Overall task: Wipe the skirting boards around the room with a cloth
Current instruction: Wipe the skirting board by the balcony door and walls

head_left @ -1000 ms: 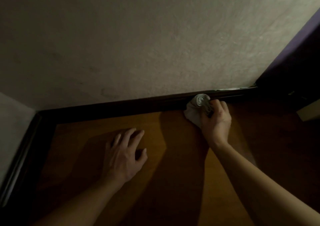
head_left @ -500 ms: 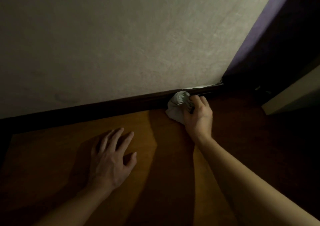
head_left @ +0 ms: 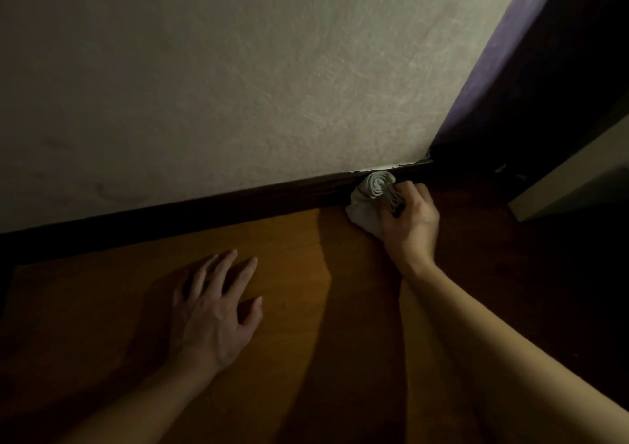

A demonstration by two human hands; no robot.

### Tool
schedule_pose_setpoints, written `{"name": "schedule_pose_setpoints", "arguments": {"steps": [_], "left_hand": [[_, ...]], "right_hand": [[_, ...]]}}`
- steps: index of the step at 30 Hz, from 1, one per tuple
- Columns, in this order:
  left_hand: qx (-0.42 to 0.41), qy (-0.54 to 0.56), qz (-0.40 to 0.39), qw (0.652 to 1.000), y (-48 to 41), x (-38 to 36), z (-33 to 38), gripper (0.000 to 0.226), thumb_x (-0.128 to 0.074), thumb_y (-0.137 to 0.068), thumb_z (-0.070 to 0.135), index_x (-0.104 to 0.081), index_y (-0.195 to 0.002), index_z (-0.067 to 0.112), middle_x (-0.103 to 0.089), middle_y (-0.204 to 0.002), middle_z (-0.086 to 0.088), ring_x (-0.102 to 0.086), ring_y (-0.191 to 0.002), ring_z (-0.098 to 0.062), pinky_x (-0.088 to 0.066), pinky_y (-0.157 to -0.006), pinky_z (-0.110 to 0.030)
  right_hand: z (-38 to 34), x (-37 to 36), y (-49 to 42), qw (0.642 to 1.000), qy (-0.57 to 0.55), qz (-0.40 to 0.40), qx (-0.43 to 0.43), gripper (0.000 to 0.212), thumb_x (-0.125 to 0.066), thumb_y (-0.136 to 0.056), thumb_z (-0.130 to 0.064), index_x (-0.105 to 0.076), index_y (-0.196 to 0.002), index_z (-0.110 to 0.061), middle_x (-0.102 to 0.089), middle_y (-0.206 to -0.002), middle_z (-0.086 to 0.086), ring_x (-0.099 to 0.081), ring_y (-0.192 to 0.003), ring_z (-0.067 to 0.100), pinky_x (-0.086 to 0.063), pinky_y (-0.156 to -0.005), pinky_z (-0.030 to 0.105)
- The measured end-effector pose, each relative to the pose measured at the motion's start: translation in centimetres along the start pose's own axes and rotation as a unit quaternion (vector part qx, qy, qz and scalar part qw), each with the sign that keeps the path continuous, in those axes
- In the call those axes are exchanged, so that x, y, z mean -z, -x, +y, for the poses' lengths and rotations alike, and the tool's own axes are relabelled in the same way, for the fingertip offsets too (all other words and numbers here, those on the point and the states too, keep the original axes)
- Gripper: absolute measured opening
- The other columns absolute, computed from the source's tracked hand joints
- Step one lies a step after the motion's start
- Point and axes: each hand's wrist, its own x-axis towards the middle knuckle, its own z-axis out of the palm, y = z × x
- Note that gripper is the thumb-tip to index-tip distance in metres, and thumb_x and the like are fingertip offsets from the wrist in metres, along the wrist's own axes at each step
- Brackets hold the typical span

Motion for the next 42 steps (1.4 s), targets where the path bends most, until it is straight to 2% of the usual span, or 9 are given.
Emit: {"name": "schedule_pose_setpoints", "arguments": {"steps": [5,10,16,21,26,30,35,39,42], "left_hand": [[0.001,-0.003,-0.003,1.0,-0.1,-0.3,-0.2,0.075,-0.006,-0.085,0.07,-0.017,-0.156,0.048,-0.013,-0.167,0.007,-0.013,-0.151,-0.022,-0.028,-0.112,-0.059],[-0.008,-0.021,0.001,1.0,-0.1,-1.0,-0.7,0.064,-0.013,-0.094,0.067,-0.002,-0.155,0.051,-0.001,-0.168,0.01,-0.003,-0.152,-0.019,-0.022,-0.117,-0.055],[-0.008,-0.002,-0.007,1.0,0.0,-0.8,-0.8,0.063,-0.029,-0.094,0.064,-0.027,-0.154,0.045,-0.011,-0.167,0.009,-0.006,-0.153,-0.019,-0.02,-0.118,-0.053],[-0.019,-0.004,-0.001,1.0,-0.1,-1.1,-1.1,0.066,-0.018,-0.092,0.069,-0.011,-0.155,0.05,-0.001,-0.167,0.013,-0.001,-0.153,-0.017,-0.02,-0.119,-0.052],[-0.014,-0.002,0.009,1.0,-0.1,-1.1,-1.2,0.064,-0.023,-0.092,0.07,-0.033,-0.151,0.046,-0.018,-0.166,0.009,-0.009,-0.152,-0.019,-0.019,-0.117,-0.052],[-0.019,-0.014,0.012,1.0,-0.2,-1.2,-1.3,0.07,-0.013,-0.088,0.072,-0.036,-0.149,0.046,-0.021,-0.165,0.009,-0.013,-0.151,-0.019,-0.017,-0.117,-0.053],[-0.026,-0.001,0.036,0.999,-0.1,-0.6,-1.3,0.064,-0.027,-0.086,0.065,-0.051,-0.14,0.043,-0.051,-0.143,-0.003,-0.038,-0.131,-0.028,-0.029,-0.107,-0.056],[-0.023,-0.004,-0.046,0.999,-0.9,-1.2,-1.6,0.067,-0.018,-0.088,0.071,-0.022,-0.151,0.047,-0.016,-0.162,0.004,-0.01,-0.146,-0.026,-0.017,-0.11,-0.058],[-0.022,-0.01,-0.039,0.999,-1.0,-1.3,-1.6,0.065,-0.019,-0.091,0.072,-0.022,-0.15,0.047,-0.009,-0.166,0.006,-0.002,-0.148,-0.024,-0.017,-0.111,-0.059]], "right_hand": [[0.6,0.6,-0.2,0.998,0.008,0.045,-0.05,0.013,-0.072,-0.082,-0.017,-0.063,-0.091,-0.012,-0.056,-0.091,0.003,-0.05,-0.075,0.013,-0.028,-0.062,0.017],[-2.9,-1.4,1.5,1.0,0.008,-0.011,-0.002,0.016,-0.068,-0.082,-0.019,-0.065,-0.097,-0.015,-0.055,-0.094,-0.002,-0.057,-0.082,0.016,-0.044,-0.067,0.027],[-7.1,-4.1,3.7,0.991,-0.006,-0.09,0.095,0.037,-0.05,-0.075,-0.043,-0.061,-0.095,-0.014,-0.055,-0.094,0.0,-0.055,-0.082,0.019,-0.043,-0.062,0.032],[-6.2,-4.1,4.3,1.0,0.003,-0.01,0.0,0.015,-0.066,-0.08,-0.021,-0.06,-0.094,-0.016,-0.048,-0.09,-0.008,-0.053,-0.08,0.016,-0.03,-0.057,0.019],[-7.8,-5.5,4.9,0.997,0.008,-0.047,0.055,0.019,-0.068,-0.081,-0.019,-0.063,-0.099,-0.014,-0.055,-0.093,-0.002,-0.052,-0.08,0.015,-0.038,-0.062,0.027],[-7.7,-5.8,5.4,1.0,0.016,0.004,-0.016,0.013,-0.067,-0.083,-0.019,-0.06,-0.094,-0.015,-0.045,-0.089,-0.009,-0.044,-0.076,0.01,-0.024,-0.056,0.016],[-10.7,-7.9,6.9,0.994,-0.002,-0.077,0.073,0.022,-0.065,-0.081,-0.022,-0.059,-0.1,-0.014,-0.05,-0.094,-0.003,-0.046,-0.079,0.011,-0.031,-0.06,0.023],[-10.2,-8.1,6.7,0.994,-0.001,-0.094,0.057,0.021,-0.064,-0.083,-0.019,-0.055,-0.101,-0.017,-0.046,-0.094,-0.007,-0.043,-0.079,0.008,-0.03,-0.06,0.021],[-8.9,-6.9,5.7,0.993,0.004,-0.099,0.071,0.021,-0.065,-0.084,-0.02,-0.055,-0.103,-0.019,-0.048,-0.097,-0.008,-0.046,-0.082,0.008,-0.032,-0.061,0.02]]}}
